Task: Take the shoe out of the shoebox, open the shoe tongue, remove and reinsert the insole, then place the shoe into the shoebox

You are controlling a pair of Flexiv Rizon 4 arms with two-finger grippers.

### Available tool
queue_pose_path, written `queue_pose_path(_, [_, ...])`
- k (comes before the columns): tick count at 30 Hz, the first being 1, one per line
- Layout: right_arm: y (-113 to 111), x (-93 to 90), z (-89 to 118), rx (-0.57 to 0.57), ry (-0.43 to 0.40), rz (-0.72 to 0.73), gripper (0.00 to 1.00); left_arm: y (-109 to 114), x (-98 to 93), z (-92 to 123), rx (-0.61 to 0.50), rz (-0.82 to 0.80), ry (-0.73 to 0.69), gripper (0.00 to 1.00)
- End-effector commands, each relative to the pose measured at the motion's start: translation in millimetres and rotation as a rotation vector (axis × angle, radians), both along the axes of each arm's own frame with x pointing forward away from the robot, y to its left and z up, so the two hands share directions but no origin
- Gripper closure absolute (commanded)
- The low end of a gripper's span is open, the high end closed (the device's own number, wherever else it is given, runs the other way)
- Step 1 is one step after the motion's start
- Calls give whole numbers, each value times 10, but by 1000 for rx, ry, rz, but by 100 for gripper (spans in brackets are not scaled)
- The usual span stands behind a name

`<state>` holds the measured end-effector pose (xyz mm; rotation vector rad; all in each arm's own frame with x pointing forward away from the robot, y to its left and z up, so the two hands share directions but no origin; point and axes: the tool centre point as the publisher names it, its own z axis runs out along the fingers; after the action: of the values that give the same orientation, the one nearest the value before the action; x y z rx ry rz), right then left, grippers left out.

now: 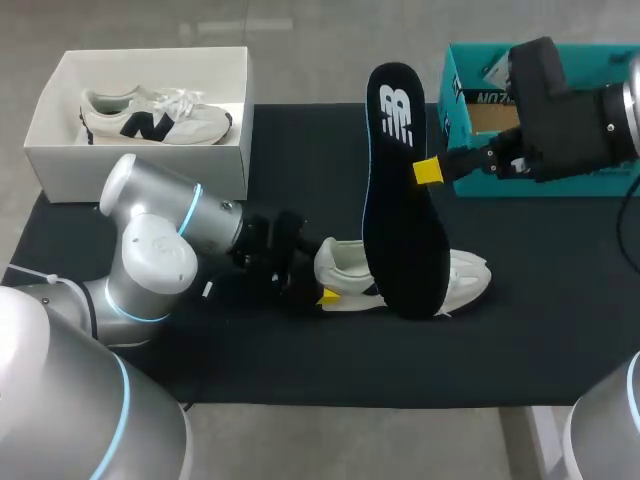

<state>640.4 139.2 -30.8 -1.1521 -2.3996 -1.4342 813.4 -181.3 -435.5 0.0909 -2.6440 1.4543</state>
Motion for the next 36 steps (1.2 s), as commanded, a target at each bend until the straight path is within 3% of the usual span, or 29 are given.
queue_pose_path(1, [-12, -78, -84, -7, -3, -33, 100, -14, 13, -61, 2, 0, 1, 100])
queue_pose_path(20, [-15, -85, -97, -29, -4, -34, 100, -14, 13, -61, 2, 0, 1, 100])
queue_pose_path(31, [-99, -122, 142, -11, -29, -28, 100, -14, 13, -61, 2, 0, 1, 100])
queue_pose_path(36, [-53, -131, 127, -33, -11, -14, 100, -14, 13, -61, 2, 0, 1, 100])
